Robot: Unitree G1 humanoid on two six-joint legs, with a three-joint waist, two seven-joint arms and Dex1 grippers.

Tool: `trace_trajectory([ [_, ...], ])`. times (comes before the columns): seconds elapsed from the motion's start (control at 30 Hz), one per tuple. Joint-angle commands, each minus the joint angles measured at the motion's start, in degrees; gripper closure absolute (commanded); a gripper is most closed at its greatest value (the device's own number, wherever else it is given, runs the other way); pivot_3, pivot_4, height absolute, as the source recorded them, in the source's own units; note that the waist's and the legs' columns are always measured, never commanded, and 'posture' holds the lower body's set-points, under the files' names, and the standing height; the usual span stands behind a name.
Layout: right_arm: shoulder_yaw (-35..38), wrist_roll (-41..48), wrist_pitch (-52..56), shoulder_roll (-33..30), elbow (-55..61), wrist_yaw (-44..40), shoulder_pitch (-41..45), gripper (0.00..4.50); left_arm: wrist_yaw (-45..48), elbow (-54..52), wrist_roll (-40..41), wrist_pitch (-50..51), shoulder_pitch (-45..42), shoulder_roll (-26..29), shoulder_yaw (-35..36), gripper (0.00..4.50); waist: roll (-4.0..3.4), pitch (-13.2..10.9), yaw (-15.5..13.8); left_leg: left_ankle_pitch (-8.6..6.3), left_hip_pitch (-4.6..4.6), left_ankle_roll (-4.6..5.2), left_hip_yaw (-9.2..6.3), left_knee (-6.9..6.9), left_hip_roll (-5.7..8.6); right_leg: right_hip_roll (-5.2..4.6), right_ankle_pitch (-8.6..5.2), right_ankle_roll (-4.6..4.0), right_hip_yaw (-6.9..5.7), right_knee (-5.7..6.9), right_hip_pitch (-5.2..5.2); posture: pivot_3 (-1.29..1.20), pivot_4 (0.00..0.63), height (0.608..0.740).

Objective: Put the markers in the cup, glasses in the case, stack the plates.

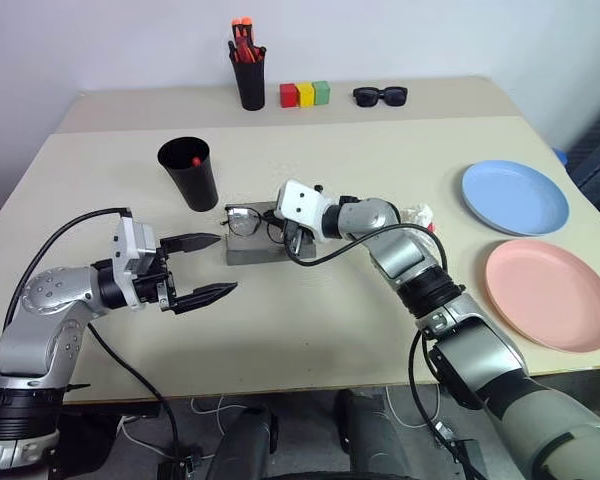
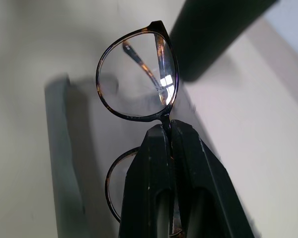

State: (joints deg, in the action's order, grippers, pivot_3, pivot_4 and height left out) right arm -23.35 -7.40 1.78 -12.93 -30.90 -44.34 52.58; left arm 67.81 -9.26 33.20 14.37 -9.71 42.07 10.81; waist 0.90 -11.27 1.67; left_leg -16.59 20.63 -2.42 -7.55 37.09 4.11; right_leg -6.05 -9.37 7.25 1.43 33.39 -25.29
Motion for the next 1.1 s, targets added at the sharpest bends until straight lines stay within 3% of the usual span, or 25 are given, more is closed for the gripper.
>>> trace_trajectory([
  [0.03,-0.3,-2.3,-2.6,-0.1,-0.5,0.7,1.4,4.47,-0.5,-1.8,0.8,-0.1,-0.3,0.2,0.8,0.0,0.0,0.0,0.4,0.0,0.0,0.0,0.0,0.0,0.0,0.01,0.0,0.0,0.0,0.0,0.0,0.0,0.15,0.74],
  [0.47,-0.6,-2.8,0.2,-1.9,6.3,-4.7,-0.8,4.47,0.0,-0.1,0.1,-0.4,-1.8,0.4,-0.2,0.0,-0.01,0.0,0.9,0.0,0.0,-0.01,-0.03,-0.05,-0.06,0.09,0.0,-0.02,0.02,0.0,-0.03,0.0,0.15,0.74],
  [0.97,0.5,-3.8,2.8,-1.4,9.0,-1.8,-2.7,4.47,-4.1,-0.4,2.9,2.6,-2.5,-1.0,1.8,0.0,-0.01,0.0,0.9,0.0,0.0,-0.02,-0.03,-0.04,-0.06,0.09,0.0,-0.03,0.02,0.01,-0.03,0.0,0.15,0.74],
  [1.1,1.0,-2.7,3.6,-1.6,9.4,-2.6,-2.7,3.05,-4.9,0.9,2.5,2.7,-3.5,-0.9,1.6,0.0,-0.01,0.0,0.9,0.01,0.0,-0.03,-0.03,-0.03,-0.06,0.09,0.01,-0.03,0.02,0.0,-0.02,0.0,0.15,0.74],
])
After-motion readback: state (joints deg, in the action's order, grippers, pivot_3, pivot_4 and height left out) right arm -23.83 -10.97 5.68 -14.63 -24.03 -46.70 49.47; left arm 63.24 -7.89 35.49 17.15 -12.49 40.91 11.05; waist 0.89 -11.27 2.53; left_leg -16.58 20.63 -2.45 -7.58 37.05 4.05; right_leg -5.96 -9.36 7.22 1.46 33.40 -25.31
